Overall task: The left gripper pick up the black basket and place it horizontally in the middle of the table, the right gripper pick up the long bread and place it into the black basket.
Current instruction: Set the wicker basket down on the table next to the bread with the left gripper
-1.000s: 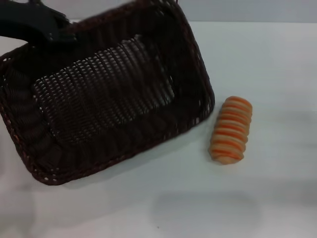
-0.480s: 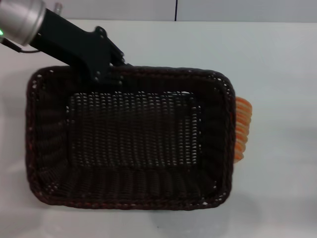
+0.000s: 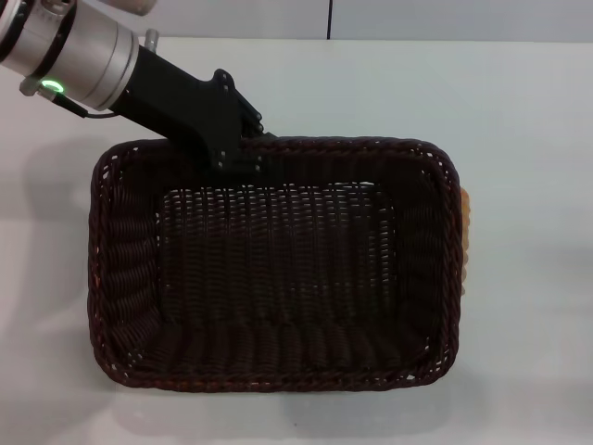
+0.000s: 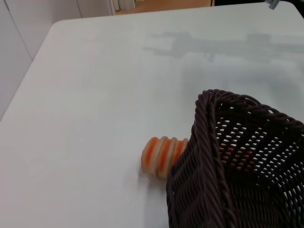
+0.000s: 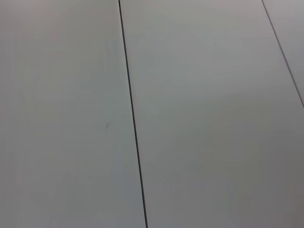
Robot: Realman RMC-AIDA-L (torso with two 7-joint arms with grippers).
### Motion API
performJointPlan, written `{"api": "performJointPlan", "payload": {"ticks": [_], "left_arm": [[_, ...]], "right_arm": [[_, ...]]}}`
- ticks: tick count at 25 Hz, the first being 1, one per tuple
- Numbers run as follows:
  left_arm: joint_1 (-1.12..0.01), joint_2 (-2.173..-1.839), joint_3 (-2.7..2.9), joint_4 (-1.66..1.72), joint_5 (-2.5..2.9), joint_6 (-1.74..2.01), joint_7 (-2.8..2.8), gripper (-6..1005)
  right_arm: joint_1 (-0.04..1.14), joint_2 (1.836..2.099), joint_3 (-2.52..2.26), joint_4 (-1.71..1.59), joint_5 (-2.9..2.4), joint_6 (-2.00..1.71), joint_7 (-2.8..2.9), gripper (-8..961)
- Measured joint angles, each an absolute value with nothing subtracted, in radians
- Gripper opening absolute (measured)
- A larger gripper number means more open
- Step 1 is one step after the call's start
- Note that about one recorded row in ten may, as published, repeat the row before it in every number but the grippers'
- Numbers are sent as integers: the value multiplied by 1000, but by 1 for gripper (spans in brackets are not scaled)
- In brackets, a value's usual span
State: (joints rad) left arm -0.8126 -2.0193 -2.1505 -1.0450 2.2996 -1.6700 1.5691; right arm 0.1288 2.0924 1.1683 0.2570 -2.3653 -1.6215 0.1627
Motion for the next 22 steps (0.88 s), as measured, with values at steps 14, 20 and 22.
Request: {"api": "performJointPlan", "payload": {"ticks": [14,20,22], "left_arm": [[-805,-2029,-2151,-1050,2300,-1649,1611,317],[-803,-2046,-2159,-1076,2298,-1639,1622,536],[-802,-2048,-2160,-1083,2295,-1634,1623,560]], "right_arm": [[117,2092,1155,256,-2365,-1637,163,607],[106,2092,1143,260,-2365,-1649,163,606],[104,2092,1142,261,-2365,-1650,163,606]]}}
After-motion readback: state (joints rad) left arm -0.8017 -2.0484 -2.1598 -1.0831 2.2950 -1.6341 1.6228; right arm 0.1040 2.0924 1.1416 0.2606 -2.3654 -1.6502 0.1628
